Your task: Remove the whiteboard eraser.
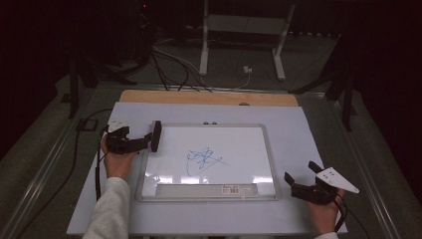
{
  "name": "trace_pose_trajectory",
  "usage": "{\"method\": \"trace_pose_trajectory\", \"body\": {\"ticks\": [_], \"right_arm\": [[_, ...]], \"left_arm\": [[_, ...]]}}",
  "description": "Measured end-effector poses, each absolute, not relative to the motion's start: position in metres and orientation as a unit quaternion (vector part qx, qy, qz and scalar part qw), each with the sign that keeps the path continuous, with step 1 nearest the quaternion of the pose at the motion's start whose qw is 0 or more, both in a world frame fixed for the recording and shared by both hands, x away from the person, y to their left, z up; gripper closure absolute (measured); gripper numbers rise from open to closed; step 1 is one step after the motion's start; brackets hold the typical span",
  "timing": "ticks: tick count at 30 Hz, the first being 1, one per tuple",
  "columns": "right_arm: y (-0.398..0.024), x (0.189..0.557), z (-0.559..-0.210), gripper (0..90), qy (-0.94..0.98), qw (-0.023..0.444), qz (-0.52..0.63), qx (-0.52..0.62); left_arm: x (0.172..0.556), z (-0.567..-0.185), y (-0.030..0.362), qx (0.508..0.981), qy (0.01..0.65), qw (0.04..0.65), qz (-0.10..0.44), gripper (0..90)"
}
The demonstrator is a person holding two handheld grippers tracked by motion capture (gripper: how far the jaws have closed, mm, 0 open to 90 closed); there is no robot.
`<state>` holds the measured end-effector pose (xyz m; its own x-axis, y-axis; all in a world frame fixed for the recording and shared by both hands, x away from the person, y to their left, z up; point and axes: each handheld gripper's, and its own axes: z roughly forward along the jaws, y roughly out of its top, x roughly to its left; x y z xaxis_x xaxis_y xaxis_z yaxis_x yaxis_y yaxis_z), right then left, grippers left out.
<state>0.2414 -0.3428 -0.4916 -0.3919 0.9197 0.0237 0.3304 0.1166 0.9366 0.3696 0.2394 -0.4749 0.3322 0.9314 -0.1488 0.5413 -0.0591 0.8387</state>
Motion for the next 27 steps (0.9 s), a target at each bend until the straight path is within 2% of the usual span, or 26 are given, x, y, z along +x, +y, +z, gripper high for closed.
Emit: {"method": "trace_pose_trajectory", "body": {"ticks": [27], "right_arm": [[-0.342, 0.242, -0.492, 0.2, 0.684, 0.305, 0.480, 0.456]], "left_arm": [[0.380, -0.490, 0.235, 0.697, 0.558, 0.407, 0.193, 7.8]]}}
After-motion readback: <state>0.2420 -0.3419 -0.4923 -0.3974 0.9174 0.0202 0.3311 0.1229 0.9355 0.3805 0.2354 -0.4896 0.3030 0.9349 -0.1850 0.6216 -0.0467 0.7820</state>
